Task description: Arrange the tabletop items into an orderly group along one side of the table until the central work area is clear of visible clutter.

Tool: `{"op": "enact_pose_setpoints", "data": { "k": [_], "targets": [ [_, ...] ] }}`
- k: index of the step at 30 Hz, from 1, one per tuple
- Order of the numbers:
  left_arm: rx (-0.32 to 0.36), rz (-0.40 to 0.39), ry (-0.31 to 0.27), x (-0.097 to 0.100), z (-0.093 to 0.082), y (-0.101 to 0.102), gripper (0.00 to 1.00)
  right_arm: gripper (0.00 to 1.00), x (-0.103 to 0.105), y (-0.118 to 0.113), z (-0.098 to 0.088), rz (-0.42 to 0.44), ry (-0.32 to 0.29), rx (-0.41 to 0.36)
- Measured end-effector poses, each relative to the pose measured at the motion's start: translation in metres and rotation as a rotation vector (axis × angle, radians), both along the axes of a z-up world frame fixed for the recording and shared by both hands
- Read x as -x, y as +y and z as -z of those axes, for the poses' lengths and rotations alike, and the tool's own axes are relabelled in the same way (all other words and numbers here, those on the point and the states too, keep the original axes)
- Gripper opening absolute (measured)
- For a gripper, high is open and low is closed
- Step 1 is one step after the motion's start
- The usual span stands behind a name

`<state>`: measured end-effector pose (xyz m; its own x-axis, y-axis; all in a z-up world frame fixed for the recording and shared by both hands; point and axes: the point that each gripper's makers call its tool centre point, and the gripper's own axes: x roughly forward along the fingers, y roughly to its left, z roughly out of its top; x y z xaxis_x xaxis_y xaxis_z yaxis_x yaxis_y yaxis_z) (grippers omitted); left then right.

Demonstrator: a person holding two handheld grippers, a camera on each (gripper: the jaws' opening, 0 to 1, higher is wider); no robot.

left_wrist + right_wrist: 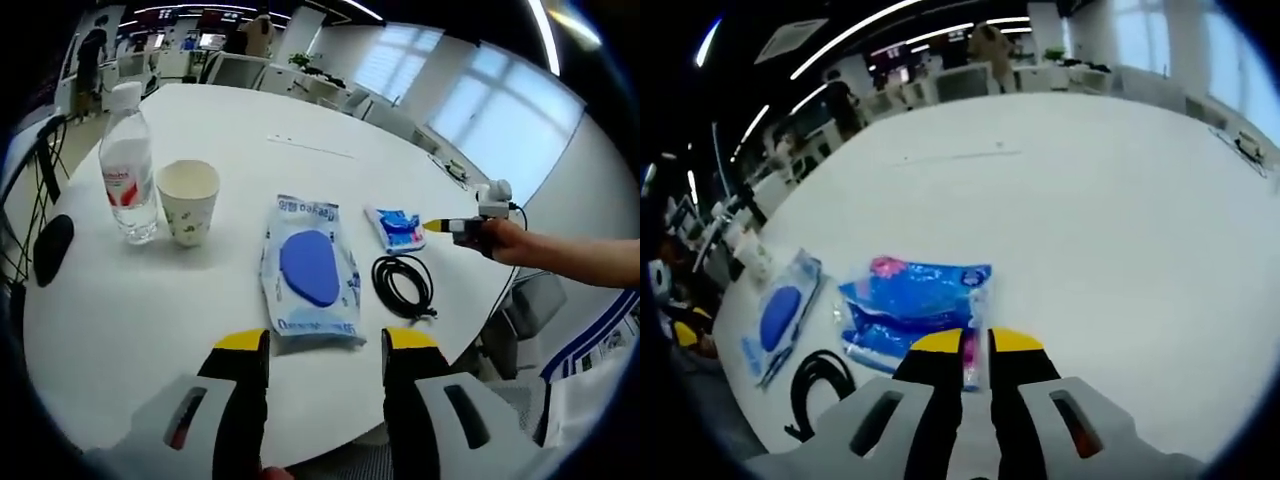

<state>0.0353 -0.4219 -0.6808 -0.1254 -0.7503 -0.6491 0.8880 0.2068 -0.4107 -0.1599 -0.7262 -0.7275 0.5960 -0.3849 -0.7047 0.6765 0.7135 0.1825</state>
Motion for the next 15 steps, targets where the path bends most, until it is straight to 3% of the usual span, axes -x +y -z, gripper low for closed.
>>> {"op": "enact_pose_setpoints", "data": {
  "k": [9, 15],
  "targets": [
    [-0.004, 0.000, 0.029, 0.009, 0.006, -0.012, 0.43, 0.06, -0.027, 0.005, -0.007, -0.066, -0.011, 0.013],
    [-0.026, -0.049, 0.077, 0.018, 0.017, -0.012, 0.41, 0.07, -0.048, 0.011, -0.011, -0.112, -0.019, 0.019]
  ]
}}
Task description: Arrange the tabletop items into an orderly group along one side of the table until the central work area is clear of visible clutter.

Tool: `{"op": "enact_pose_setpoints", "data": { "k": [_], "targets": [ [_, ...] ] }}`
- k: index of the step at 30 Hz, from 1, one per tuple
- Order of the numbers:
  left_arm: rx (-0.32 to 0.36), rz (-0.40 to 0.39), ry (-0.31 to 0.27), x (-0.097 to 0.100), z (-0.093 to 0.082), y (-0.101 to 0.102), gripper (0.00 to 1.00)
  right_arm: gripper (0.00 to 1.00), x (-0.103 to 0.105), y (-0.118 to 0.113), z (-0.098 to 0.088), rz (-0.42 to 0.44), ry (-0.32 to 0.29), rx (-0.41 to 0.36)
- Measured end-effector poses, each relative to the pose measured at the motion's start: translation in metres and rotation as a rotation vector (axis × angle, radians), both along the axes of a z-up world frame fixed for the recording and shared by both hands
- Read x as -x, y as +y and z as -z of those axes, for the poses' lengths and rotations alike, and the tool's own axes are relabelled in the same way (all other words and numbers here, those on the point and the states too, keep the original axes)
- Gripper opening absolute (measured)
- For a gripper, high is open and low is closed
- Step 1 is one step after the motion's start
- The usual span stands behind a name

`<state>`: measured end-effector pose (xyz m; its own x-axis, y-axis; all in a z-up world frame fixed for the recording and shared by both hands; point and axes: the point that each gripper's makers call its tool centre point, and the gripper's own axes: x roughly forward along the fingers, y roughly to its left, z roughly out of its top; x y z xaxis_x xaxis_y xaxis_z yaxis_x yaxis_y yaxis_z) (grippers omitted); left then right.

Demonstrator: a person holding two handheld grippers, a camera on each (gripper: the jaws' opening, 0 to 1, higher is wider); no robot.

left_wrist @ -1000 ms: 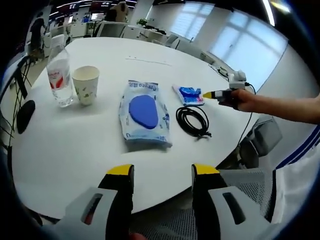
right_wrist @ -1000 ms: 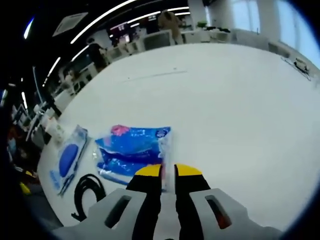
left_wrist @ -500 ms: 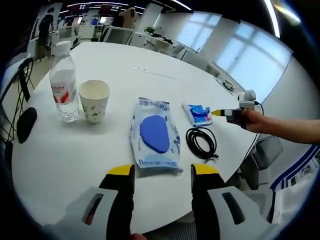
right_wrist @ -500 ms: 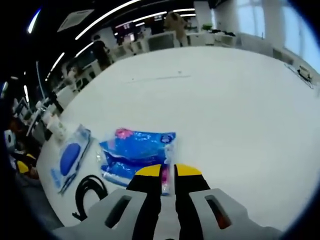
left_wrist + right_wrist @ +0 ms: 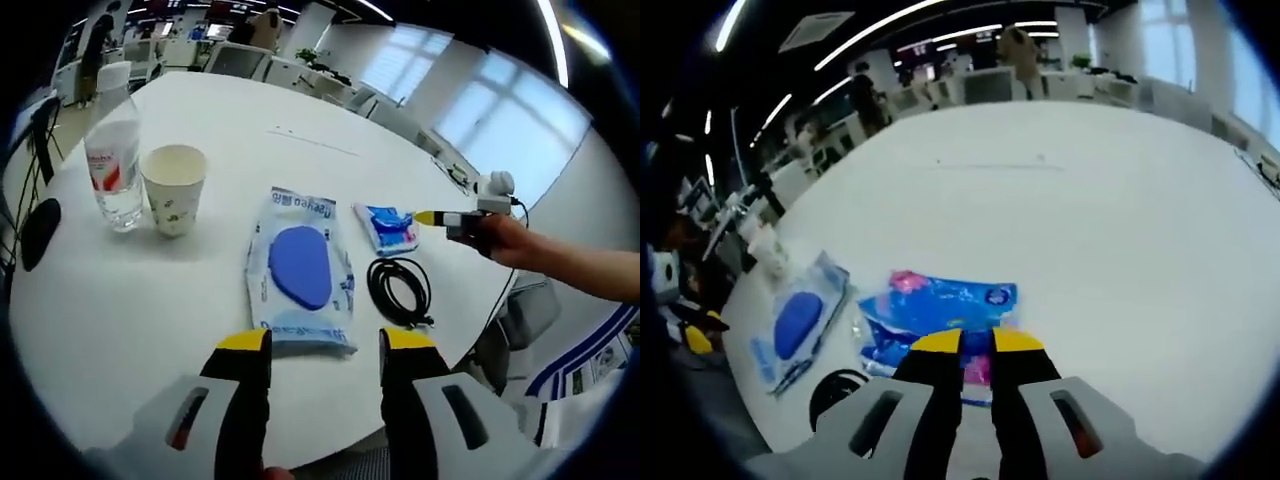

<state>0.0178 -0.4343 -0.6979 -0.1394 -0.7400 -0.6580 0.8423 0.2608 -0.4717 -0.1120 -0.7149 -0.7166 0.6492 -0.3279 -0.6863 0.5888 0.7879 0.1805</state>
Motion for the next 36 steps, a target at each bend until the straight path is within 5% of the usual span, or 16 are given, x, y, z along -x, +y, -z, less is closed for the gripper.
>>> {"op": "enact_pose_setpoints", "data": {
  "k": [15, 36],
  "targets": [
    [-0.069, -0.069, 0.069, 0.018, 0.028, 0.012, 0.39, 0.08, -0.036, 0.024, -0.001, -0.134, 0.015, 0.019],
    [-0.106, -0.072, 0.068, 0.028, 0.037, 0.028, 0.37, 0.14, -0.106, 0.070, 0.010, -0.415, 0.056, 0.032]
  ]
}}
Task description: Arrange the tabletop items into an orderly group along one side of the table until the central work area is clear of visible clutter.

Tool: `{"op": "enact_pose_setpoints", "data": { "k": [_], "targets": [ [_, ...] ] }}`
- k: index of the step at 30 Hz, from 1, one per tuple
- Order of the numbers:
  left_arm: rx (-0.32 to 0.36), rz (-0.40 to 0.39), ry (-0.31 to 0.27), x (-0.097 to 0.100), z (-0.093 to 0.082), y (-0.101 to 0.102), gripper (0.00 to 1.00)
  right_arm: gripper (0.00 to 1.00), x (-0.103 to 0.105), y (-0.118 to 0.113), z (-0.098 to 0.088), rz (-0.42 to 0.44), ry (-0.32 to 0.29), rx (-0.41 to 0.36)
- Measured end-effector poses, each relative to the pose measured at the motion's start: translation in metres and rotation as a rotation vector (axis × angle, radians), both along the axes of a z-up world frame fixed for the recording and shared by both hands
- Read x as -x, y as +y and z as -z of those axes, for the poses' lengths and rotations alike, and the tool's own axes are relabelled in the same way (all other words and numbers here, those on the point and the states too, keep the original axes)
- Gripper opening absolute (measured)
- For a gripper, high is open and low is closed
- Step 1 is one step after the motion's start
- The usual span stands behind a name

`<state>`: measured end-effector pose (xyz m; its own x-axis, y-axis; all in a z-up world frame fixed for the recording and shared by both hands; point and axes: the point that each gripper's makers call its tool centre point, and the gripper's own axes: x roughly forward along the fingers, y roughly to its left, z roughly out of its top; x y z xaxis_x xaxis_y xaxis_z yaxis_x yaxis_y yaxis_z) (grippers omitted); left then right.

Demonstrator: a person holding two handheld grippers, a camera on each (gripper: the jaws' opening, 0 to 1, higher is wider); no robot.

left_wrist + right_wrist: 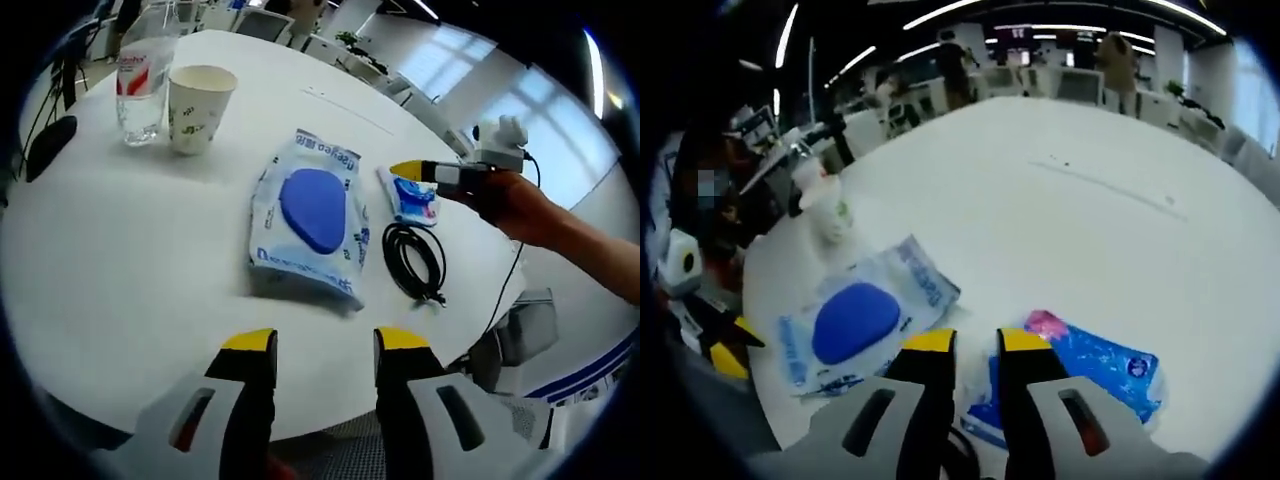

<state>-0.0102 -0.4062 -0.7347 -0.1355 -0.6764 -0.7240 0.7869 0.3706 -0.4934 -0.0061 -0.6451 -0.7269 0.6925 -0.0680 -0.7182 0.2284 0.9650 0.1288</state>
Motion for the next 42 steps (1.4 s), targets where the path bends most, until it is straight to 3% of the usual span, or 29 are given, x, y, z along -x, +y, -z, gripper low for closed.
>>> {"op": "enact_pose_setpoints", "data": {
  "k": [11, 17, 19, 21, 25, 31, 37, 42],
  "targets": [
    [0.002, -0.037, 0.001, -0.008, -0.002, 0.010, 0.37, 0.17, -0.034, 0.005, 0.014, -0.077, 0.046, -0.023],
    [-0.002, -0.048, -0.005, -0.012, -0.003, 0.018, 0.37, 0.17, -0.040, 0.003, 0.021, -0.070, 0.070, -0.033],
    [-0.004, -0.051, -0.004, -0.012, -0.002, 0.020, 0.37, 0.14, -0.041, 0.006, 0.022, -0.073, 0.069, -0.035],
    [-0.008, -0.054, -0.002, -0.012, -0.001, 0.022, 0.37, 0.07, -0.041, 0.006, 0.021, -0.084, 0.064, 0.008],
    [-0.010, -0.057, 0.000, -0.012, 0.000, 0.023, 0.37, 0.04, -0.040, 0.011, 0.016, -0.066, 0.033, -0.021],
    [-0.011, -0.040, 0.009, -0.007, 0.003, 0.019, 0.37, 0.00, -0.029, 0.015, 0.017, -0.081, 0.047, -0.012],
    [-0.010, -0.023, 0.008, -0.007, 0.005, 0.015, 0.36, 0.00, -0.019, 0.027, 0.022, -0.120, 0.075, -0.007],
    [-0.009, -0.017, 0.010, -0.008, 0.004, 0.016, 0.36, 0.00, -0.018, 0.025, 0.021, -0.092, 0.066, -0.009]
  ]
}}
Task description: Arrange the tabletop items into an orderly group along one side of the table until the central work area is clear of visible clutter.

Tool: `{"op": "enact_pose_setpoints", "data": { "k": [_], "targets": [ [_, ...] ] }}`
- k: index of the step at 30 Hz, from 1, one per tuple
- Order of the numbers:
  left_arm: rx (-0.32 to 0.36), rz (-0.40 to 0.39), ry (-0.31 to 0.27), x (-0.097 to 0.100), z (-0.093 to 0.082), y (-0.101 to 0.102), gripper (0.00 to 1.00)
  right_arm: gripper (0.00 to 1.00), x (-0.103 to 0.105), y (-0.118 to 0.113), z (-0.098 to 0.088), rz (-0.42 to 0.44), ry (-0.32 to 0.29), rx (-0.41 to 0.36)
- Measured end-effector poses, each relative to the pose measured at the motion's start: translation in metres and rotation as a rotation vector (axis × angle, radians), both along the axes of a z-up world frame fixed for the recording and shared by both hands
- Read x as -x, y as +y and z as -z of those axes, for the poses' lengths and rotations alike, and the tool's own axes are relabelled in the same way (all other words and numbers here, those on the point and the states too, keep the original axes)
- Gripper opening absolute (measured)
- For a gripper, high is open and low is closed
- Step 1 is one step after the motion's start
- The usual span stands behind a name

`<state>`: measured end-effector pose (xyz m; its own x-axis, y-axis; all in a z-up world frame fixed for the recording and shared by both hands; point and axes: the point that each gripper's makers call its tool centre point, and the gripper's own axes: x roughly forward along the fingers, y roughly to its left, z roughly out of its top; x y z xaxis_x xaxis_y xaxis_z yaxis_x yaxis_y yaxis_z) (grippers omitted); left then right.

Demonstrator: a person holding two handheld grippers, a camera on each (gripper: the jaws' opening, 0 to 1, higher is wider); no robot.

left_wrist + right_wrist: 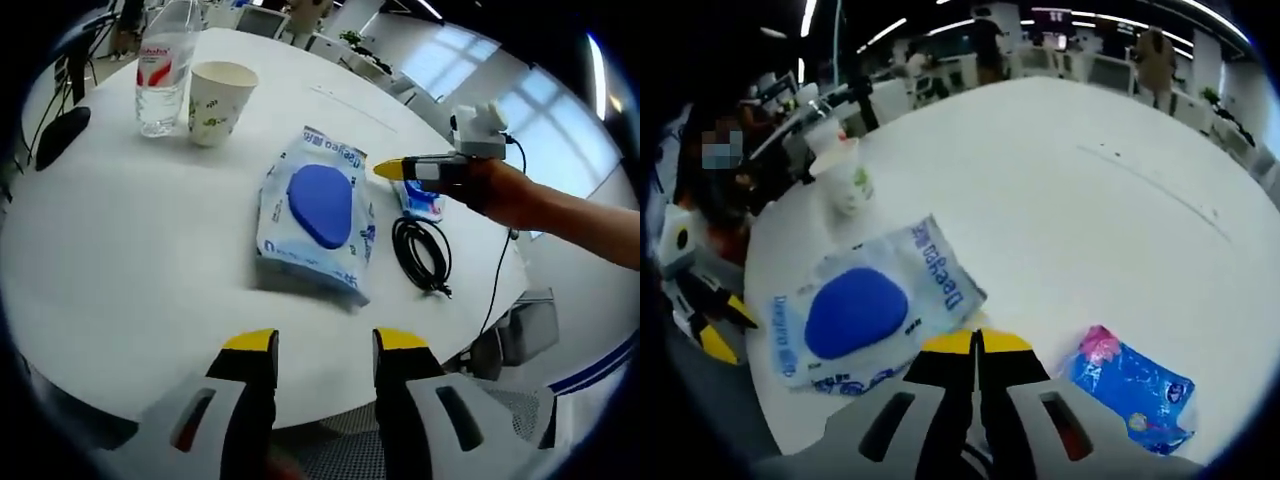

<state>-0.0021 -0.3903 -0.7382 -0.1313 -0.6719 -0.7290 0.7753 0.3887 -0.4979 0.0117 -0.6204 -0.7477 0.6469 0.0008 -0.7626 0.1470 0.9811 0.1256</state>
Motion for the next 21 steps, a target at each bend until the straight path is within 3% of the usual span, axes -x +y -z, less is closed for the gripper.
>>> {"op": "enact_pose_setpoints", "data": {
  "k": [2, 7, 14, 18, 21],
  "targets": [
    [0.001, 0.000, 0.001, -0.001, 0.000, 0.000, 0.36, 0.00, -0.001, -0.002, 0.000, 0.009, 0.001, -0.002],
    [-0.002, 0.001, 0.000, -0.005, 0.001, 0.006, 0.36, 0.12, -0.013, -0.003, -0.003, 0.008, -0.001, -0.019],
    [-0.004, -0.018, 0.001, -0.011, 0.000, 0.012, 0.36, 0.22, -0.030, 0.004, -0.001, -0.051, 0.029, -0.014],
    [-0.002, -0.023, 0.003, -0.013, -0.001, 0.012, 0.36, 0.24, -0.035, 0.006, 0.003, -0.063, 0.050, -0.001],
    [0.002, -0.023, 0.004, -0.013, -0.001, 0.012, 0.36, 0.18, -0.036, 0.012, 0.005, -0.098, 0.062, 0.022]
  ]
}}
